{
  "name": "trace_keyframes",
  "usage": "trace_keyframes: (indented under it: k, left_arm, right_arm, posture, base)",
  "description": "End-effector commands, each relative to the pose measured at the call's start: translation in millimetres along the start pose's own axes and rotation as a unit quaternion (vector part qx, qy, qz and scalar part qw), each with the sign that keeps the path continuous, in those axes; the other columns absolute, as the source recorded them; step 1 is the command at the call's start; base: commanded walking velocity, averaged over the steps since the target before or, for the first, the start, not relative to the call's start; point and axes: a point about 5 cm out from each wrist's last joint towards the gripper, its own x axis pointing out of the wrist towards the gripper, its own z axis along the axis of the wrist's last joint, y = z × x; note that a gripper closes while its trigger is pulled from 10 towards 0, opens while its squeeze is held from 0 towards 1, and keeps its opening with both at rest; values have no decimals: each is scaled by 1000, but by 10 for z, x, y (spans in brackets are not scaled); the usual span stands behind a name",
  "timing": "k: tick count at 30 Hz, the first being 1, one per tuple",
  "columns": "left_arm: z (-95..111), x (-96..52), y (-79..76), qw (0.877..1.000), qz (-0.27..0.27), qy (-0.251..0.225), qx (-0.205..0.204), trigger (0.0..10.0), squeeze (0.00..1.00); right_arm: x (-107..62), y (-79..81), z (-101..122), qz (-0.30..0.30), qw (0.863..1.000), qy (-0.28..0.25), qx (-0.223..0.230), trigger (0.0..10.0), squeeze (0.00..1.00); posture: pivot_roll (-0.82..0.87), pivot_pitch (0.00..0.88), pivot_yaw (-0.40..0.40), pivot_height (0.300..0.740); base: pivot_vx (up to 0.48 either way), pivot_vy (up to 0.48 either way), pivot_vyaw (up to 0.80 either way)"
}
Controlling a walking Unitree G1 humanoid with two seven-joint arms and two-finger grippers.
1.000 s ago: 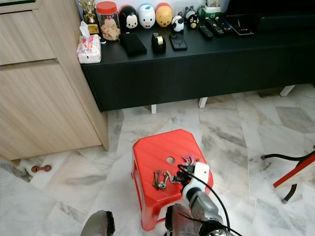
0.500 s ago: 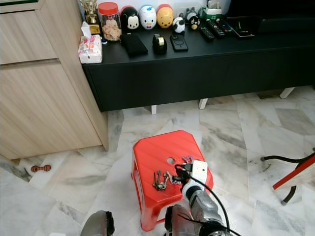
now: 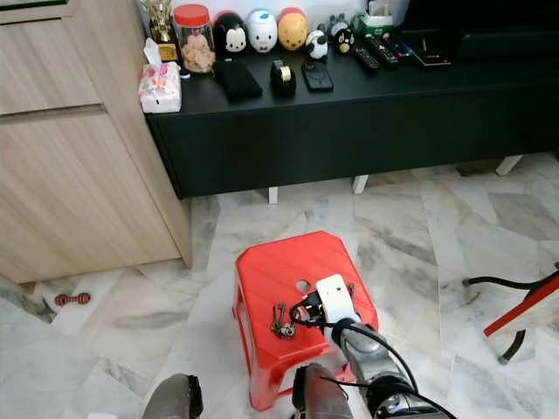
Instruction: Hang keys on a hook
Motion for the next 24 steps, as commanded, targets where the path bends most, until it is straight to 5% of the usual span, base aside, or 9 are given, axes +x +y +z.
trace_keyframes:
  k: [1, 4, 8, 14, 15, 24]
  left_arm:
    - [-86, -17, -16, 1000, -5, 17, 12, 10000, 0]
    - [-85, -17, -15, 1000, -4, 17, 12, 10000, 0]
    - [-86, -18, -12, 1000, -4, 18, 12, 10000, 0]
    - [-90, -20, -8, 1000, -4, 19, 14, 10000, 0]
    - [-91, -20, -6, 1000, -3, 19, 14, 10000, 0]
    - [-108, -28, 5, 1000, -1, 20, 13, 10000, 0]
  right_arm:
    - [-23, 7, -72, 7, 999, 15, -36, 10000, 1000]
    - [-39, -31, -93, 5, 997, 26, -72, 10000, 1000]
    - [-68, -64, -102, 45, 981, 43, -184, 10000, 1000]
    - [-74, -76, -70, 63, 968, 39, -239, 10000, 976]
    - [-74, -76, -69, 66, 965, 42, -251, 10000, 0]
    - [-56, -62, -72, 73, 945, 61, -312, 10000, 0]
  posture:
    - [16, 124, -68, 625]
    - [16, 123, -68, 625]
    - [18, 121, -68, 625]
    - [17, 120, -67, 625]
    - [23, 121, -65, 625]
    - [32, 127, -64, 625]
  base:
    - [0, 0, 0]
    - [0, 0, 0]
    - [0, 0, 0]
    - [0, 0, 0]
    - [0, 0, 0]
    - [0, 0, 0]
